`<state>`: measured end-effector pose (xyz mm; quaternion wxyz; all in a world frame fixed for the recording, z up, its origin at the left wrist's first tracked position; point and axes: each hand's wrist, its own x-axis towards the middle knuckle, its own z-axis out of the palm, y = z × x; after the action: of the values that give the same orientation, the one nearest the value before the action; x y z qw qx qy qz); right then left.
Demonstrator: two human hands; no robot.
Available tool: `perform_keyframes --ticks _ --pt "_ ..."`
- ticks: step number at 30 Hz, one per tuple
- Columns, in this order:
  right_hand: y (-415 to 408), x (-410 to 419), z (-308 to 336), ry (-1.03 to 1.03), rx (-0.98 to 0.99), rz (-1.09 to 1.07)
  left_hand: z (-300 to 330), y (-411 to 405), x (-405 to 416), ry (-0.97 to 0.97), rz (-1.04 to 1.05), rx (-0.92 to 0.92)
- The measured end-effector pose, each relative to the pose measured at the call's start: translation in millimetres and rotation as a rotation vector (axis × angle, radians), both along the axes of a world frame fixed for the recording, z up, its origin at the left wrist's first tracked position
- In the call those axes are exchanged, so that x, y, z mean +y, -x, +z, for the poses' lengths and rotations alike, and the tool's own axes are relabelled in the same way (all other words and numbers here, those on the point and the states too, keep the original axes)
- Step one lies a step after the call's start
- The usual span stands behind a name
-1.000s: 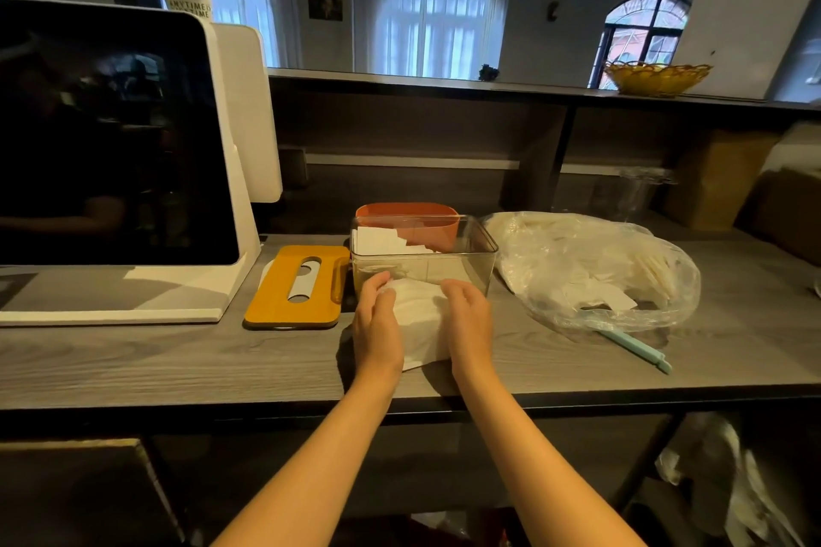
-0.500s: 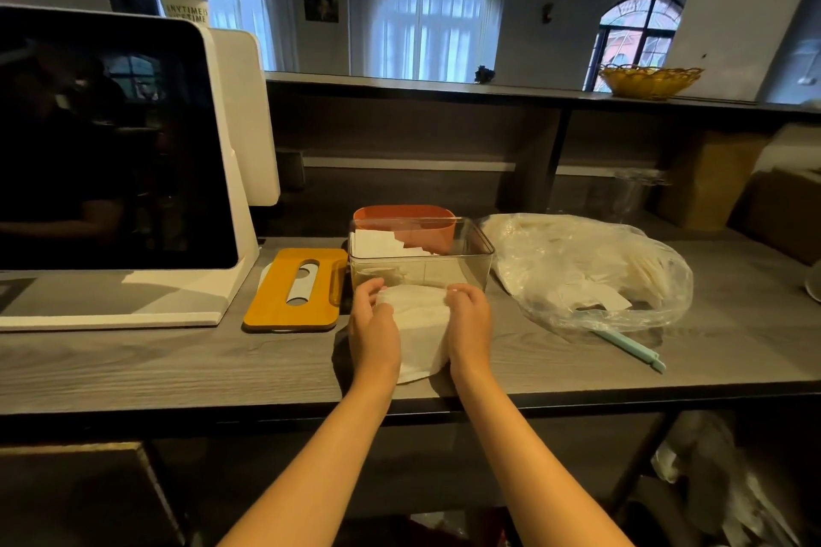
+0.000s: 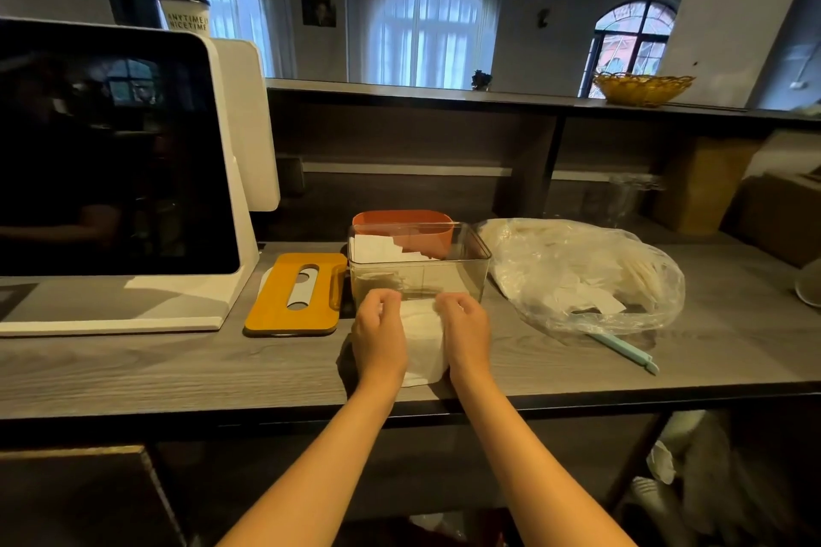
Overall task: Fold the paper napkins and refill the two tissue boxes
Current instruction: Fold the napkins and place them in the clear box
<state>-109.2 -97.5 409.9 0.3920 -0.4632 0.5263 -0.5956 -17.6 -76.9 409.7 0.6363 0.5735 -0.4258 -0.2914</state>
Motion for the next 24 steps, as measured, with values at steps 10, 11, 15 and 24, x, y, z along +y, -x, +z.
perform_keyframes --ticks 10,11,15,24 --pt "1 1 -2 0.055 0.058 -0.152 4 -5 17 0.041 -0.151 -0.365" --pt "2 1 -1 0.044 0.04 -0.2 4 -7 19 0.06 -0.232 -0.416" --pt "10 0 5 -0.012 -0.013 -0.42 4 -16 30 0.009 -0.603 -0.539" --pt "16 6 0 -0.028 0.053 -0.117 -7 -27 8 -0.095 -0.49 -0.374"
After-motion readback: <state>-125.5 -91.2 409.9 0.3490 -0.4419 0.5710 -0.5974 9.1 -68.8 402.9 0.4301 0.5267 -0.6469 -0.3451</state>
